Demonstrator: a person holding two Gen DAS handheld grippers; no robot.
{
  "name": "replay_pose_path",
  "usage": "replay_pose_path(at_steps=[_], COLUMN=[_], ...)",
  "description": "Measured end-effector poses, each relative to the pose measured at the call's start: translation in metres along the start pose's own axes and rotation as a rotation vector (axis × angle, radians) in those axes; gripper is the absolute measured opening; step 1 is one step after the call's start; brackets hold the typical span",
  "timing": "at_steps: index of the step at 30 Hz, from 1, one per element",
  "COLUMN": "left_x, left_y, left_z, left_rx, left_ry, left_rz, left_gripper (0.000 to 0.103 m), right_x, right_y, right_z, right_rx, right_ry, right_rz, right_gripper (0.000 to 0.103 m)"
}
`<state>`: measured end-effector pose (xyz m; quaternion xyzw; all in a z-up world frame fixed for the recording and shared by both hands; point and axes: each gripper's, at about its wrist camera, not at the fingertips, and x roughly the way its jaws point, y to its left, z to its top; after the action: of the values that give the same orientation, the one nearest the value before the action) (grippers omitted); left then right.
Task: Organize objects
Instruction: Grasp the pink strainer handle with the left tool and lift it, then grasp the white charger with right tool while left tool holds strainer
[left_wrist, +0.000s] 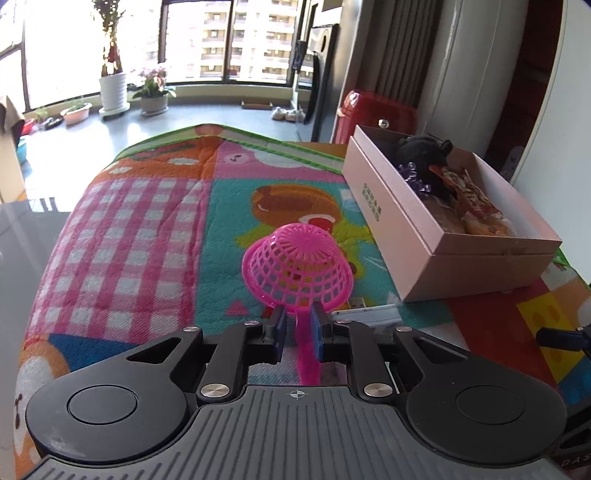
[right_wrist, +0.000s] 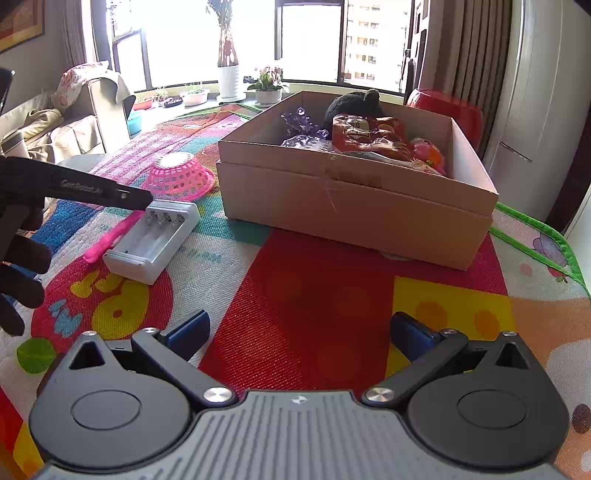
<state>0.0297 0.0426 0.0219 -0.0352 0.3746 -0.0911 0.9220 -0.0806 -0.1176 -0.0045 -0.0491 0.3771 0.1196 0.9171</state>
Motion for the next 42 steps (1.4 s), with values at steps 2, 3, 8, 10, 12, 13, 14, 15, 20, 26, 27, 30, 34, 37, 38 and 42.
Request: replay_pose_path(at_steps=[2,3,8,10,12,13,14,15,20,26,27,30,34,37,38,42], left_x=[0.002,0.002,0.001,-0.002,-0.004,-0.004,-0.003,0.0,0.001,0.003,0.002,-0.001,-0.006,-0.005,-0.005,-0.01], left_y=[-0.006,-0.009,-0.012,-0.014,-0.017,-0.019,-0.02,-0.021,-0.031,-0.039,-0.038,-0.033,-0.034,-0.025,-0.021,-0.017], left_z=[0.0,0.0,-0.002,-0.005,-0.007,-0.008,-0.009,-0.009,-0.01,-0.012,-0.013,-0.022,-0.035,-0.026,-0.024,-0.022], left_rx=[0.022,0.03,0.025,0.042,0.074,0.088,0.091,0.086,0.115,0.141,0.14,0.152,0.219,0.143,0.117,0.114], left_ry=[0.007,0.011,0.051,0.057,0.055,0.051,0.051,0.077,0.074,0.068,0.061,0.01,-0.063,-0.042,-0.031,-0.039], left_rz=[-0.018,-0.029,-0.097,-0.105,-0.102,-0.098,-0.099,-0.108,-0.133,-0.129,-0.132,-0.156,-0.102,-0.075,-0.088,-0.037], left_gripper=[0.017,0.017,0.017,0.017,0.017,0.017,0.017,0.02,0.045,0.059,0.059,0.058,0.035,0.018,0.018,0.016], right_x=[0.0,0.0,0.0,0.0,0.0,-0.001,-0.001,-0.001,-0.001,-0.002,-0.002,-0.003,-0.005,-0.007,-0.009,-0.013], right_y=[0.0,0.0,0.0,0.0,0.0,0.0,0.0,0.001,0.001,0.001,0.001,0.0,0.0,0.003,0.007,0.032], right_z=[0.0,0.0,0.0,0.0,0.0,0.0,0.0,0.0,-0.001,-0.001,-0.001,-0.001,-0.001,0.0,-0.001,-0.007], right_rx=[0.0,0.0,0.0,0.0,0.0,0.0,0.0,0.0,0.0,0.0,0.001,0.0,-0.005,-0.021,-0.032,-0.133], right_ry=[0.0,0.0,0.0,0.0,0.0,0.0,0.0,0.0,-0.001,-0.001,-0.001,-0.003,-0.006,-0.001,0.001,0.017], right_rz=[0.0,0.0,0.0,0.0,0.0,0.0,-0.001,0.0,0.0,0.0,0.0,0.009,0.023,0.026,0.042,0.117], right_gripper=[0.103,0.103,0.103,0.103,0.103,0.103,0.103,0.103,0.103,0.103,0.103,0.103,0.103,0.103,0.103,0.103])
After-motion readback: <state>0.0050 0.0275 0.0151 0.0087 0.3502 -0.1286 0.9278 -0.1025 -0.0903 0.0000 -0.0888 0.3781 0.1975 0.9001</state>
